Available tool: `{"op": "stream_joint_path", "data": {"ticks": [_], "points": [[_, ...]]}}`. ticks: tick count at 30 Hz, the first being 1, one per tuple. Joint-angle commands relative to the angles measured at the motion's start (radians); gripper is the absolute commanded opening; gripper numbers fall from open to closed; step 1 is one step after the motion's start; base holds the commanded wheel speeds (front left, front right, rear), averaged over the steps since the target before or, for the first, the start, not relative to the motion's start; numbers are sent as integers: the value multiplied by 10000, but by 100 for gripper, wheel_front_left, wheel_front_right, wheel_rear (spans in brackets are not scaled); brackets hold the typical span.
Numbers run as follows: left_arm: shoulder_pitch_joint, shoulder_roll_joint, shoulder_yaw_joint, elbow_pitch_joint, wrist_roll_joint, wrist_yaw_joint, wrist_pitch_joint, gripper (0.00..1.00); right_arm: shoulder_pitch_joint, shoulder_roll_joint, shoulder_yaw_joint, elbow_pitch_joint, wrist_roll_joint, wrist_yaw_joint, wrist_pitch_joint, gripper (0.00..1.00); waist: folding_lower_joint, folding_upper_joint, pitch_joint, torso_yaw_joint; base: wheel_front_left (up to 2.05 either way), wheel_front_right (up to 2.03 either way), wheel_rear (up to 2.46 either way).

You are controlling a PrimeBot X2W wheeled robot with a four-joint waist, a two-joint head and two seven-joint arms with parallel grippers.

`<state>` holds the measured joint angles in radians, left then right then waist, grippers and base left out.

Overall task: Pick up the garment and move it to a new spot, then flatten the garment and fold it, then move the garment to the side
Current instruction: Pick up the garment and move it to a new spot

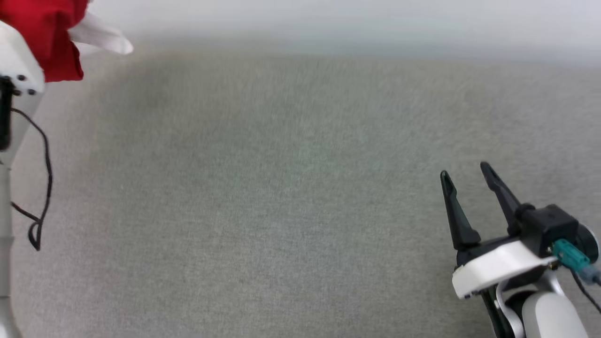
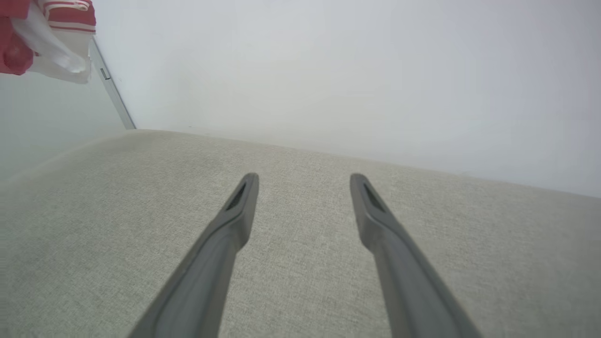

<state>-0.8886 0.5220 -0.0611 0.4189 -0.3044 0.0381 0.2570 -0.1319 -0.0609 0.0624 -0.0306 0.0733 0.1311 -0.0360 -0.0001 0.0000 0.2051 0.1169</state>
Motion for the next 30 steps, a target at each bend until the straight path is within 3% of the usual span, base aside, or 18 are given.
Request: {"op": "stream_joint_path", "data": {"ticks": [1, 9, 19, 22, 27, 28, 29, 30], "points": [[-46, -83, -68, 12, -47, -64, -130, 0, 180, 29, -49, 2, 59, -7, -46, 100, 1, 0, -696, -325, 0, 0, 0], [530, -1505, -925, -168, -388, -503, -797, 0, 769, 107, -276, -107, 76, -7, 153, 100, 1, 0, -1517, -1457, 0, 0, 0], [1926, -3681, -2845, -227, -774, -1224, -831, 0, 1214, 113, -559, -281, 314, -5, 353, 100, 1, 0, -1482, -2939, 0, 0, 0], [2637, -4087, -3499, -117, -894, -1379, -944, 0, 1327, 114, -738, -369, 372, -5, 411, 100, 1, 0, -1385, -3121, 0, 0, 0], [4458, -4290, -4195, 76, -1074, -1383, -1181, 0, 1429, 112, -741, -430, 440, -5, 405, 100, 1, 0, -1261, -3321, 0, 0, 0], [4881, -4295, -4286, 124, -1097, -1313, -1223, 20, 1443, 112, -757, -432, 453, -7, 393, 100, 1, 0, -1239, -3326, 0, 0, 0], [5238, -4292, -4347, 162, -1123, -1255, -1205, 76, 1450, 112, -773, -439, 476, -5, 382, 100, 1, 0, -1208, -3312, 0, 0, 0], [5527, -4289, -4403, 162, -1114, -1213, -1253, 100, 1451, 112, -804, -442, 483, -5, 363, 100, 1, 0, -1178, -3276, 0, 0, 0]]}}
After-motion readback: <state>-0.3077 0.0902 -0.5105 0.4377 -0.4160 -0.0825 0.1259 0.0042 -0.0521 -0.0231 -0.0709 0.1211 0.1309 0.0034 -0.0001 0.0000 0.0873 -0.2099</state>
